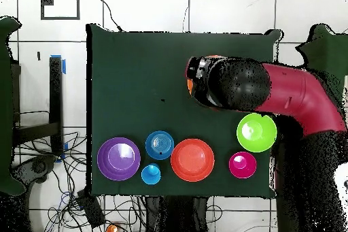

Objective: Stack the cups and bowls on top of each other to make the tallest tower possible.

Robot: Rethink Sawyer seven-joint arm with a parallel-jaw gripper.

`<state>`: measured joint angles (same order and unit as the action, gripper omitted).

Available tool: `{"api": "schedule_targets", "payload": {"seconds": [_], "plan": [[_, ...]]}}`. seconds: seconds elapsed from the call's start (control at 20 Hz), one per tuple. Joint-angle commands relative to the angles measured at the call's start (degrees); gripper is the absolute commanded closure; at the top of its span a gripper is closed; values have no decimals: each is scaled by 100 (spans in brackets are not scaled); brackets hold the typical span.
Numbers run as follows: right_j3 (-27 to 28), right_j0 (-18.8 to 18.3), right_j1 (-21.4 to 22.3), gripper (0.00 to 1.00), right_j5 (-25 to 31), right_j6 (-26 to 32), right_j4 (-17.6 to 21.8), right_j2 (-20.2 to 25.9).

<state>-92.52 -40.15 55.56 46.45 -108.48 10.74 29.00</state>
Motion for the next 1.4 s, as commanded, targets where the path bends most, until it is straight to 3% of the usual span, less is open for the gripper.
{"api": "schedule_targets", "payload": {"seconds": [0.05,0.4,0.6,0.75,0.95,1.2,1.4], "plan": [[-1494,-154,-10,0,-554,-114,161,-229],[-2548,-496,94,0,-1614,20,534,-130],[-3056,-579,-204,0,-2410,-162,948,-269],[-3134,-337,-587,0,-3055,-432,1510,-721],[-3160,-21,-823,0,-3302,-587,1985,-1338],[-3282,-171,-1241,0,-3663,-409,2316,-1551],[-3123,-364,-1926,0,-3730,-251,2527,-1553]]}}
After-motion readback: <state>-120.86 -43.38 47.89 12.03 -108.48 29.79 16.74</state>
